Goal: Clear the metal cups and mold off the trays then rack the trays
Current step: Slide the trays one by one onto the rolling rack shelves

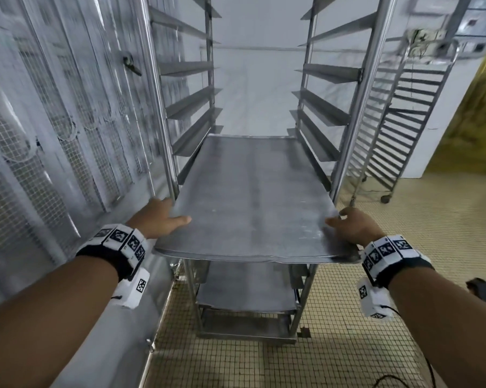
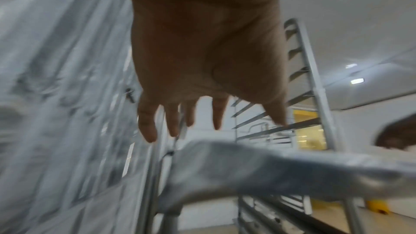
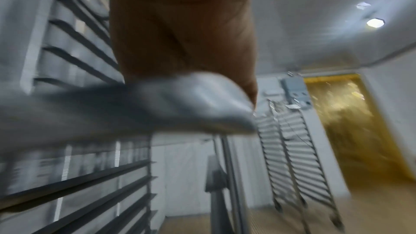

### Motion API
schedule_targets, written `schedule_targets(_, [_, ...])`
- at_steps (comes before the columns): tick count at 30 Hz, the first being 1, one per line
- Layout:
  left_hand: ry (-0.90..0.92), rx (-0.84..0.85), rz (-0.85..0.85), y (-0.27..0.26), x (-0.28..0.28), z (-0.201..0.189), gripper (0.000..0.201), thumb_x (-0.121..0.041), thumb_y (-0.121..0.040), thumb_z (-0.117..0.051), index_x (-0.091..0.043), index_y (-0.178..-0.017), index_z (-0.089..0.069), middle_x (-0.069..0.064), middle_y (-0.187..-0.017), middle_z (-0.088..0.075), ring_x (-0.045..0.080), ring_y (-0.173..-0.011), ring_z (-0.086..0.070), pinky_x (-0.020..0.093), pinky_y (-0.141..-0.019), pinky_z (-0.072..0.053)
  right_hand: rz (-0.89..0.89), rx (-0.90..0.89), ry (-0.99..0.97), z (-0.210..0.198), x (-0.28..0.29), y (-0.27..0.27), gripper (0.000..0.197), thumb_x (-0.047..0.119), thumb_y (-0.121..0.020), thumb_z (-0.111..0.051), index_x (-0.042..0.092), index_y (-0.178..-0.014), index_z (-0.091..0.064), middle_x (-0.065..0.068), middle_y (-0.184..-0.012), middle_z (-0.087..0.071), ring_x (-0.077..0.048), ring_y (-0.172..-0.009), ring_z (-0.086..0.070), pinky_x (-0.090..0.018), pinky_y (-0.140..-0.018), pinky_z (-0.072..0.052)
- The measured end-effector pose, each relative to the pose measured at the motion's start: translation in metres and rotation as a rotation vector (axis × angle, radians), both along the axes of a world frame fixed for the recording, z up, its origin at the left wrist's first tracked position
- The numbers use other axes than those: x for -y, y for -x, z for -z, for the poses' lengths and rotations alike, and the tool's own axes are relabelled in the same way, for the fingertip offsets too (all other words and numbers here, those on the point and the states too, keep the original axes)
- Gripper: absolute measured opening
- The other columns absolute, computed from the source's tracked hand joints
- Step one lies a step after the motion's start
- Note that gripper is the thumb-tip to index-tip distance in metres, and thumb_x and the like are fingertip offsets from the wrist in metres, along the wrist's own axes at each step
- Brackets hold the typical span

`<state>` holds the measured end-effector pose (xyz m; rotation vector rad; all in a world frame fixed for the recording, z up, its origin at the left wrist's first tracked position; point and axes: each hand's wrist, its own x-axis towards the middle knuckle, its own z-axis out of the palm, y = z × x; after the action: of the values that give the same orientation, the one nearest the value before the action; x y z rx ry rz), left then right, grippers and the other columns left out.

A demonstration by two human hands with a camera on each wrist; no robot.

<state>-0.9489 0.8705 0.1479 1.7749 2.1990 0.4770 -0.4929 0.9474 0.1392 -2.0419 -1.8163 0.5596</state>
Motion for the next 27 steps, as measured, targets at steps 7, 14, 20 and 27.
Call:
schedule_targets(7, [0.206, -0.230, 0.507, -0.067, 0.032, -0.036, 0.119, -0.088, -0.059, -0.068, -0.036, -0.157, -0.026, -0.006, -0.168, -0.016, 0.018, -0.154, -0.015, 0.043, -0.124, -0.019, -0.509, 0.203, -0.043, -0.024, 0.058, 0.069, 0.109, 0.097, -0.051, -0.056, 0.037, -0.141, -0.048, 0.006, -0.149, -0.042, -0.019, -0.142, -0.031, -0.050, -0.117, -0.029])
schedule_targets(14, [0.199, -0.302, 0.650, -0.089, 0.027, -0.024, 0.088, -0.067, -0.077, -0.073, -0.038, -0.153, -0.040, -0.005, -0.162, -0.033, 0.015, -0.148, -0.029, 0.033, -0.120, -0.025, -0.713, 0.254, -0.060, -0.010, 0.076, 0.085, 0.081, 0.064, -0.074, -0.076, 0.038, -0.146, -0.048, 0.001, -0.157, -0.038, -0.013, -0.147, -0.029, -0.036, -0.119, -0.027])
schedule_targets(20, [0.118, -0.213, 0.612, -0.075, -0.003, -0.014, 0.060, -0.057, -0.084, -0.072, -0.039, -0.140, -0.057, -0.007, -0.161, -0.037, 0.013, -0.147, -0.036, 0.031, -0.118, -0.025, -0.661, 0.136, -0.209, -0.007, 0.055, 0.087, 0.047, 0.051, -0.081, -0.075, 0.028, -0.122, -0.072, 0.006, -0.137, -0.062, -0.012, -0.124, -0.057, -0.028, -0.105, -0.042])
schedule_targets(27, [-0.098, -0.208, 0.445, -0.070, -0.056, 0.016, 0.045, -0.051, -0.099, -0.054, -0.034, -0.140, -0.058, -0.001, -0.155, -0.049, 0.020, -0.145, -0.041, 0.032, -0.120, -0.025, -0.568, 0.151, -0.375, 0.021, -0.017, 0.104, 0.042, 0.068, -0.085, -0.047, 0.038, -0.106, -0.067, 0.014, -0.100, -0.068, -0.009, -0.097, -0.065, -0.042, -0.094, -0.048])
